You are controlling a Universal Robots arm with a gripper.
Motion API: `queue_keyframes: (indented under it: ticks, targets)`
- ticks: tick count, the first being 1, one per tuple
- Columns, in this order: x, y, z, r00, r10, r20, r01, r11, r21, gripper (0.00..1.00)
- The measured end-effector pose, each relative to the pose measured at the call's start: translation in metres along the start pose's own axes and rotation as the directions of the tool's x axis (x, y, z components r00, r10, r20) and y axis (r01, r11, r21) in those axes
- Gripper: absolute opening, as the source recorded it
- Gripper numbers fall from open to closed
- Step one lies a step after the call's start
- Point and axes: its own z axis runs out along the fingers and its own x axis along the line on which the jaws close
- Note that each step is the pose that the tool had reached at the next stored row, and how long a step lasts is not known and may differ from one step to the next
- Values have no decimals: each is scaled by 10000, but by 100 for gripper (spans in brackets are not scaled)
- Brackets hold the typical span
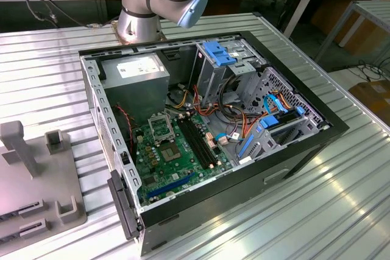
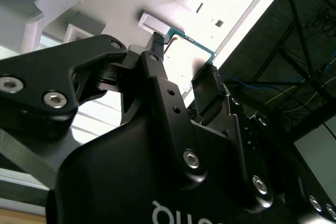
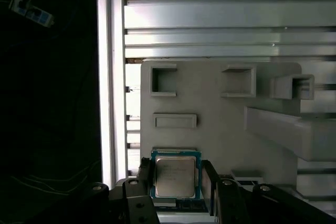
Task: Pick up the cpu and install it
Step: 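Pick up the cpu and move it towards the insertion slot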
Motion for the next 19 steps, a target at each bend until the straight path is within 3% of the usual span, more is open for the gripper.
queue_keyframes:
  ticks: [19]
  targets:
    - [3, 0, -80, 10000, 0, -1, 0, 10000, 0, 47]
